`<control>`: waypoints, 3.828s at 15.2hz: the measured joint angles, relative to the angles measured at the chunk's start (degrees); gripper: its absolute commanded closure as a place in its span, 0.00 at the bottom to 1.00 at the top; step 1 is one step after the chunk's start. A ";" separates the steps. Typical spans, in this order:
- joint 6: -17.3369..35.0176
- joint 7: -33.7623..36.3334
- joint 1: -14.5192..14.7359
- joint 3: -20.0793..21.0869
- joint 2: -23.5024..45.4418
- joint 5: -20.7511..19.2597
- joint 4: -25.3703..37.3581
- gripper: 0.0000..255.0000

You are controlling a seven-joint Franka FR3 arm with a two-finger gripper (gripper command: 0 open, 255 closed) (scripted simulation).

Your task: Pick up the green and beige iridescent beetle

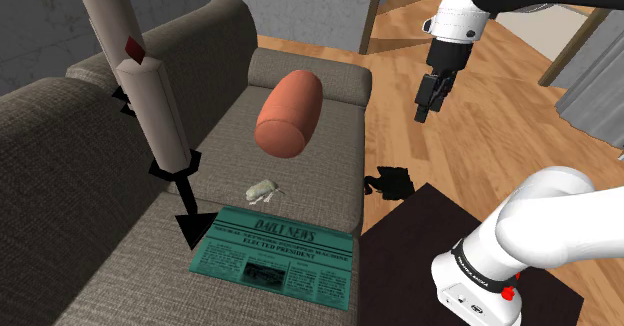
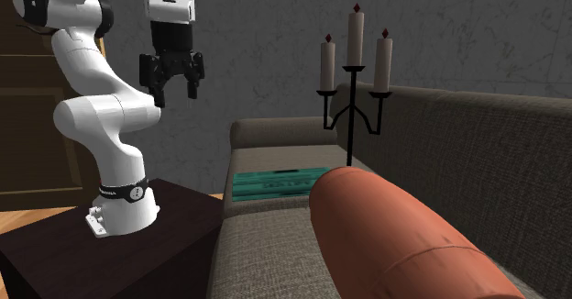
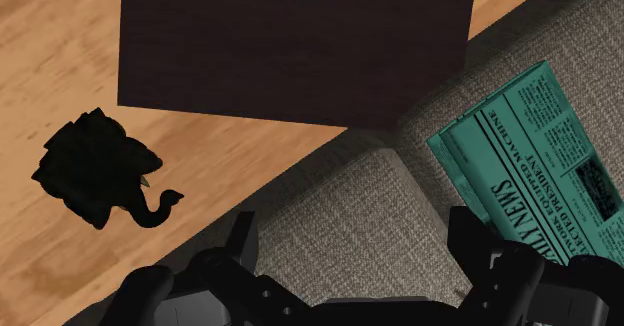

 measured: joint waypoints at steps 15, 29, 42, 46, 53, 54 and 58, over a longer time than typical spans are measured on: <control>23.56 -9.84 8.10 5.29 21.53 0.49 1.53 0.00; 41.89 -15.65 14.93 12.41 46.55 -4.78 12.17 0.00; 50.31 -16.68 21.29 14.95 65.50 -14.69 24.56 0.00; 52.90 -15.69 21.88 14.45 67.91 -15.79 24.31 0.00; 53.64 -15.56 21.95 14.25 68.68 -16.10 24.43 1.00; 53.65 -15.55 21.96 14.25 68.68 -16.10 24.44 1.00; 53.66 -15.54 21.97 14.26 68.66 -16.10 24.42 1.00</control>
